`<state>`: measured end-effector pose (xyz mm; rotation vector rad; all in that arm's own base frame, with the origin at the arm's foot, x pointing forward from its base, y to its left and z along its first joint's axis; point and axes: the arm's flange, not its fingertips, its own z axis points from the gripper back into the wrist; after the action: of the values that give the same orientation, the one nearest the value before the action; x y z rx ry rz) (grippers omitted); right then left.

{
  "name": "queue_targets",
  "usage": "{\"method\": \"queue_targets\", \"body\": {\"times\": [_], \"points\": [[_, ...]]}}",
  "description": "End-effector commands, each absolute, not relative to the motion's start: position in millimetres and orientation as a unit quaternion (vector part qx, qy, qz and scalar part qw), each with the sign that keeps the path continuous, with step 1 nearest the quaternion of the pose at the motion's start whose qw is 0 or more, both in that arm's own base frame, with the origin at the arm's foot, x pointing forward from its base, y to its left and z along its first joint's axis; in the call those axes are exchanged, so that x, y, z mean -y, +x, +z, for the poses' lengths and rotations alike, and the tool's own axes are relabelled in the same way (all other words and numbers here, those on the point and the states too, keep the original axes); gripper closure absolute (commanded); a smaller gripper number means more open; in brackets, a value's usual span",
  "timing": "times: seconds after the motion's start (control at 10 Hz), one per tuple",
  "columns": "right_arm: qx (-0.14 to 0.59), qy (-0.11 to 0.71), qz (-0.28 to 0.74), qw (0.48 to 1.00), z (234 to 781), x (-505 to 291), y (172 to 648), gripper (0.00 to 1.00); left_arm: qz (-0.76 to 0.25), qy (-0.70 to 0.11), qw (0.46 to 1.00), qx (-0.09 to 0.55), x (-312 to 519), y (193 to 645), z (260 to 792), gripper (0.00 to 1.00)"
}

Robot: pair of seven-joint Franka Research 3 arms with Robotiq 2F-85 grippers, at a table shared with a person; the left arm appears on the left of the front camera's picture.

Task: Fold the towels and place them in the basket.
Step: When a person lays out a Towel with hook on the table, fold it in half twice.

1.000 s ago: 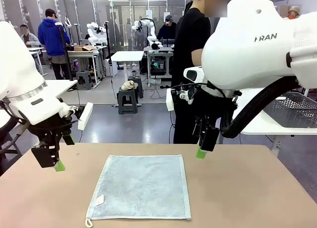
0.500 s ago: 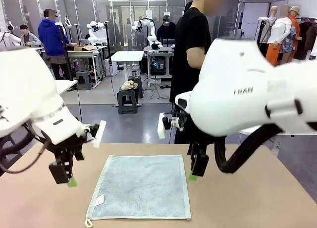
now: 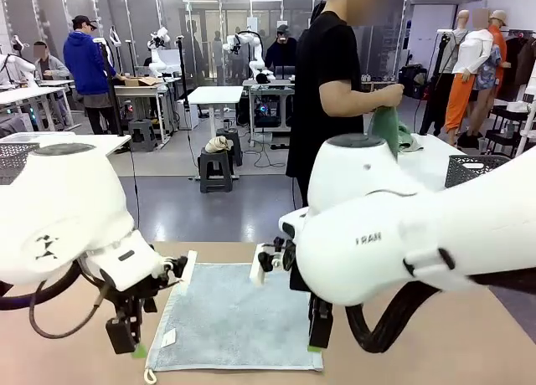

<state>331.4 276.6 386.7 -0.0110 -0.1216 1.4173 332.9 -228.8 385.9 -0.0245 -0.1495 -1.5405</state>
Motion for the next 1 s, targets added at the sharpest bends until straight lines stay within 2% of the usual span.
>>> {"method": "queue_targets", "body": {"times": [0.0,0.4,0.9], "points": [[0.051,-0.009,0.653,0.755,362.8,-288.5,337.2,0.00,-0.683,-0.021,0.727,0.067,231.5,320.2,360.6,0.00],[0.055,-0.013,0.681,0.730,311.8,-287.4,348.2,0.00,-0.674,-0.021,0.736,0.070,219.8,308.5,321.8,0.00],[0.055,-0.025,0.696,0.715,300.4,-280.2,354.5,0.00,-0.710,-0.004,0.701,0.065,219.0,309.2,302.7,0.00]]}}
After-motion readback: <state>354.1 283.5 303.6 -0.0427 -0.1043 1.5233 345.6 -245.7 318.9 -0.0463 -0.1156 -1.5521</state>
